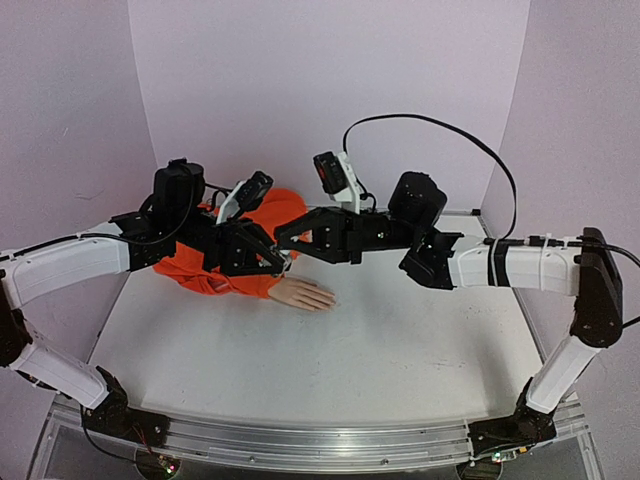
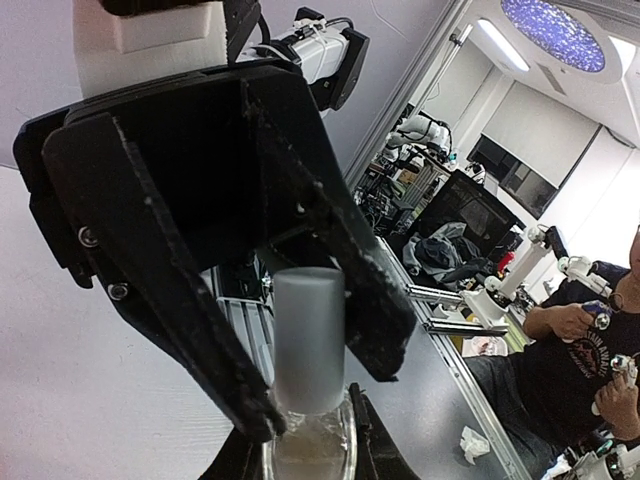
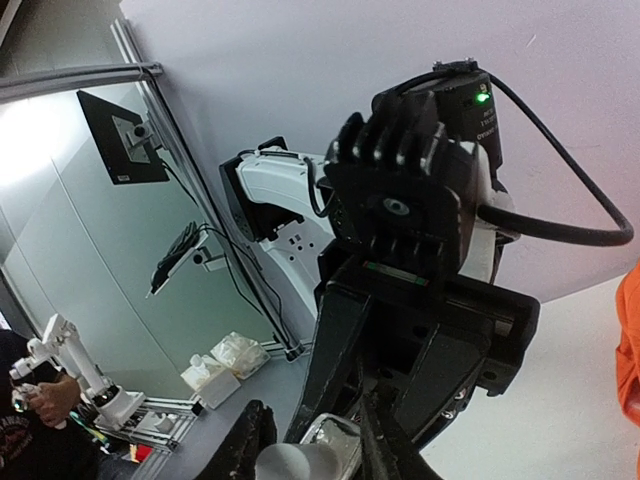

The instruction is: Paint the nails

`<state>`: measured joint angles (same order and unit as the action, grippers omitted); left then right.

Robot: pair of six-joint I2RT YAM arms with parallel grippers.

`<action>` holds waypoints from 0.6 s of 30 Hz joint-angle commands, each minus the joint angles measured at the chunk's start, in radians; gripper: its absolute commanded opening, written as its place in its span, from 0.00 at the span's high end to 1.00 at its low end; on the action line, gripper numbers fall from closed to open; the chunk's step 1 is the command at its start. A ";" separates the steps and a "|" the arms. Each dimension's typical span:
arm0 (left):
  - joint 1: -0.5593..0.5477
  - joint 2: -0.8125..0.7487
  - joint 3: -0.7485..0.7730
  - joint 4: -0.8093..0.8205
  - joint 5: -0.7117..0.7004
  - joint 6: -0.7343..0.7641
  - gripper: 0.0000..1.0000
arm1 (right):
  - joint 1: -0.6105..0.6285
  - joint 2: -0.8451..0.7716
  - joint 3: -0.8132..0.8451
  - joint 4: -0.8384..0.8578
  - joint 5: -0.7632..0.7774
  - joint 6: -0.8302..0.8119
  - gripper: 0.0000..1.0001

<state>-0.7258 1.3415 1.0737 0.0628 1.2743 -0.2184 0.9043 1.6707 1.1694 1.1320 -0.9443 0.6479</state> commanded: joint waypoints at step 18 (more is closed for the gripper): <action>-0.089 -0.107 -0.052 0.045 -1.436 0.256 1.00 | 0.024 0.011 0.103 -0.275 0.402 -0.037 1.00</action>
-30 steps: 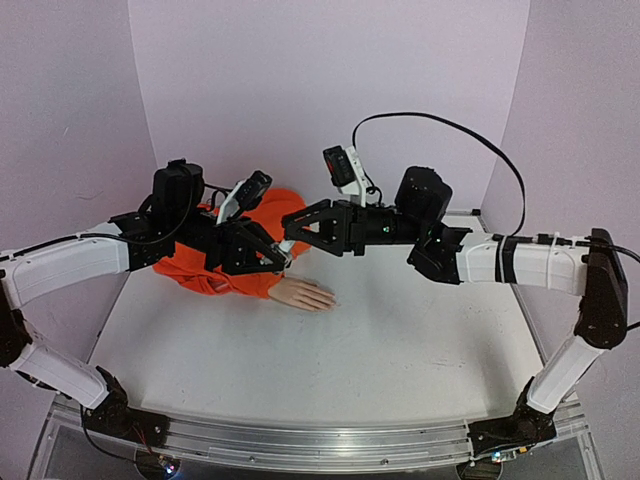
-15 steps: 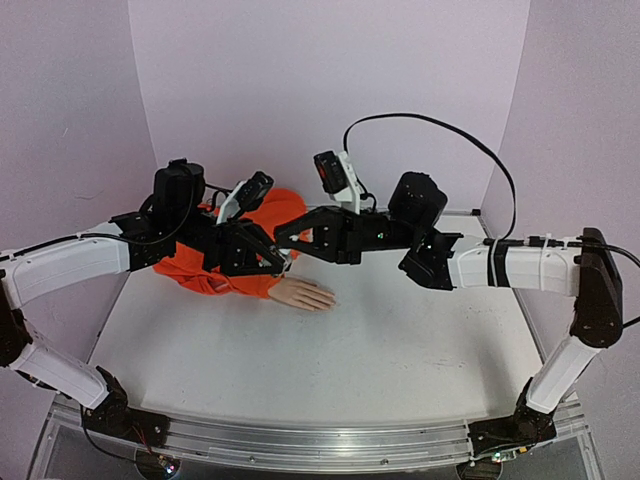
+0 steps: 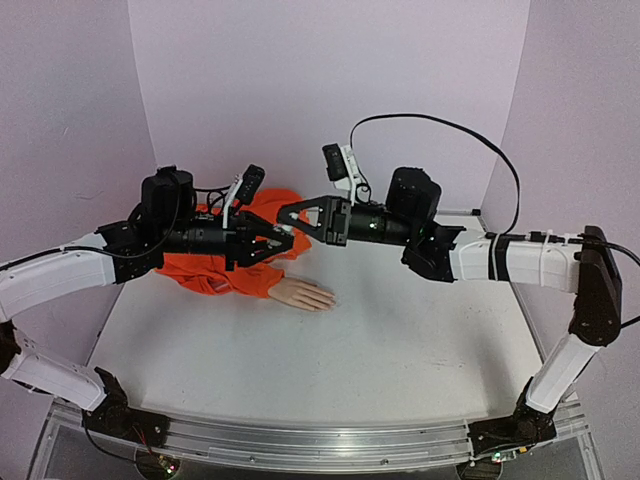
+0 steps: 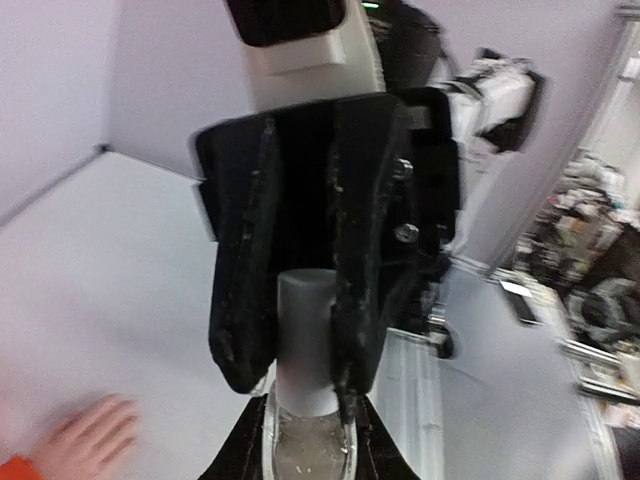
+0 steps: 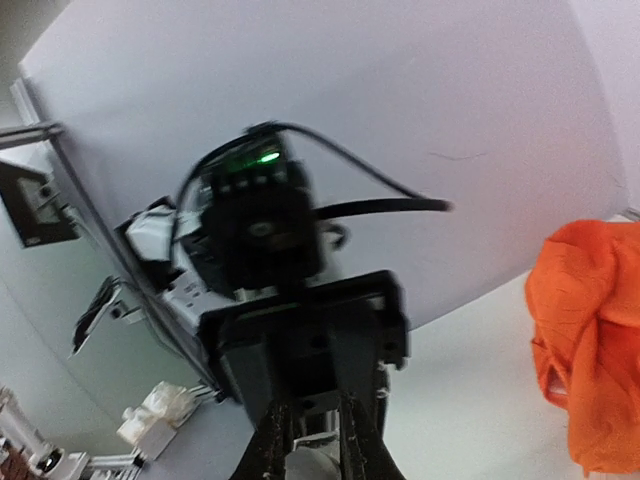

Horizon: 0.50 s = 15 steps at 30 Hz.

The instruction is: Paint the nails

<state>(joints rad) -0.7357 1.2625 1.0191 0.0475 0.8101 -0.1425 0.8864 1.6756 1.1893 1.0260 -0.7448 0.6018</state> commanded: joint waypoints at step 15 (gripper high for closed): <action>-0.147 0.168 0.092 0.068 -1.242 0.298 1.00 | 0.215 0.136 0.399 -0.612 1.001 0.170 1.00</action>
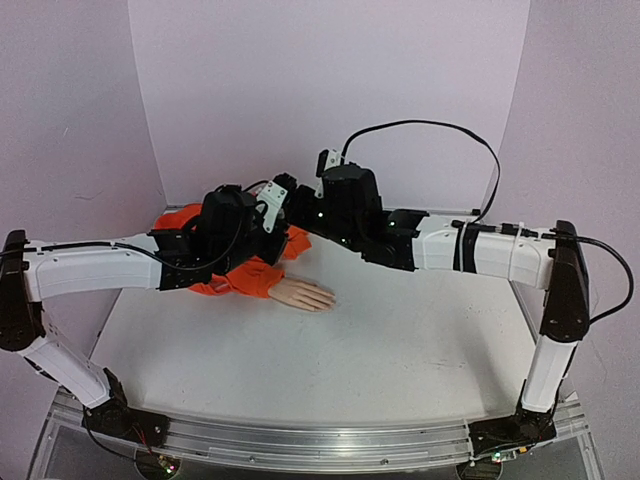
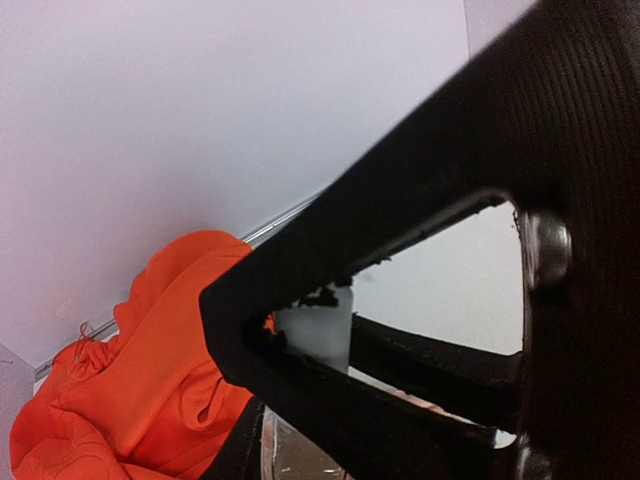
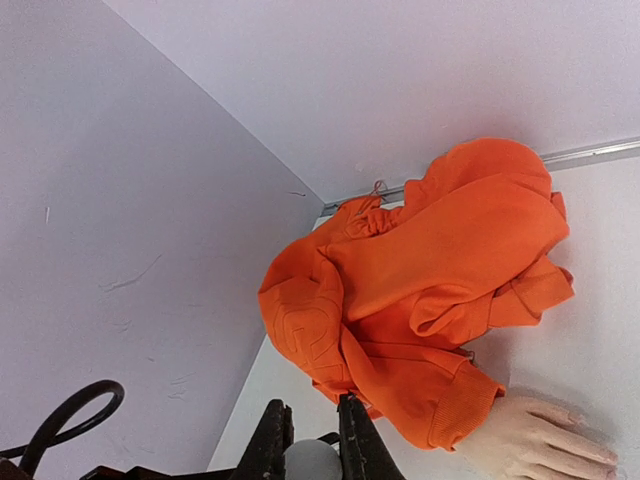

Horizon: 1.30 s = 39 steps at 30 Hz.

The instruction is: Paint the nails

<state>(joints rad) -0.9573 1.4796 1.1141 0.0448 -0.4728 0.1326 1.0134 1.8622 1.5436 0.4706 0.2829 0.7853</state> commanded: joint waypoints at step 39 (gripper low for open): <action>0.295 -0.163 -0.018 0.066 1.913 -0.367 1.00 | -0.063 -0.093 -0.185 0.762 -1.335 -0.133 0.69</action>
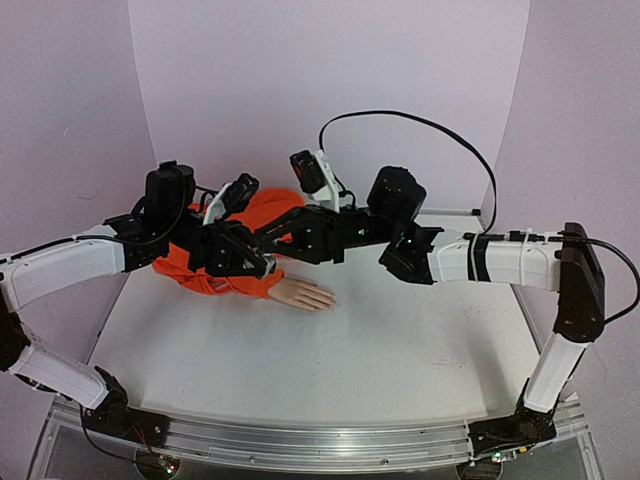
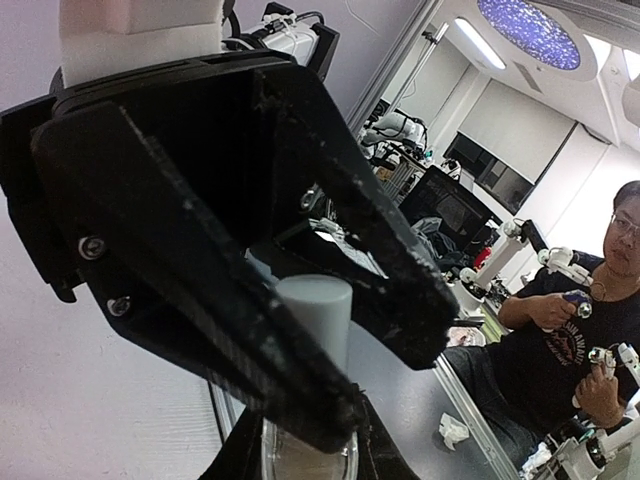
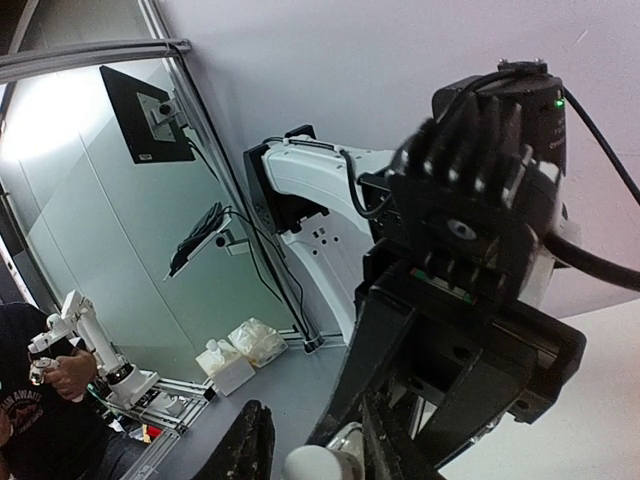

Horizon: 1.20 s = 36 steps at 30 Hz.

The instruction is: Paint the nails

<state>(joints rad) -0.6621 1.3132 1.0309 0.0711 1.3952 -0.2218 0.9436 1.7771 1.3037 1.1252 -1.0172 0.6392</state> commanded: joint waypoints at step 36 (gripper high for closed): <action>-0.194 -0.081 -0.052 0.021 -1.887 0.338 1.00 | 0.200 -0.030 0.230 -0.661 1.298 -0.153 1.00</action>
<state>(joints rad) -0.9176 1.2407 0.9558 0.0593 -0.2264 0.1688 1.0824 1.7851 1.4967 0.5053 0.2081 0.5049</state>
